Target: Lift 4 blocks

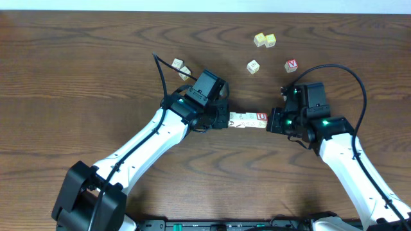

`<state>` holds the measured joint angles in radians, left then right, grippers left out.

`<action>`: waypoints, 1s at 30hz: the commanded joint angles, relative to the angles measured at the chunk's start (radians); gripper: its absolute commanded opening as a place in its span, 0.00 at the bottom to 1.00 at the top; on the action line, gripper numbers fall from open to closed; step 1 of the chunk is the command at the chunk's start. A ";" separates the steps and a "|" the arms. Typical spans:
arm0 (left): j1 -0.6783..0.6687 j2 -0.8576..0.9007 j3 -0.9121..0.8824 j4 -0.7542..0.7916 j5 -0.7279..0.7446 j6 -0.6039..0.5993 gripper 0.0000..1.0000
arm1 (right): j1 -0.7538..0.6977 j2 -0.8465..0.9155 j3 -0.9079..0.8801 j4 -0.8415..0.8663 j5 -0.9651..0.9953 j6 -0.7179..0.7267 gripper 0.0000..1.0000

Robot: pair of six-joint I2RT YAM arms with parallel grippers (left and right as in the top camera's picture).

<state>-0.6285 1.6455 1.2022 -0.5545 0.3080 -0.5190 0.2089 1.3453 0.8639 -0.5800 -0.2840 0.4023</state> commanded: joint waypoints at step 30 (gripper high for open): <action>-0.014 -0.019 0.014 0.013 0.074 0.010 0.07 | 0.042 -0.057 0.033 -0.011 -0.116 0.013 0.01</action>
<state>-0.6247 1.6455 1.2022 -0.5579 0.3046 -0.5190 0.2184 1.3014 0.8650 -0.5968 -0.2771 0.4023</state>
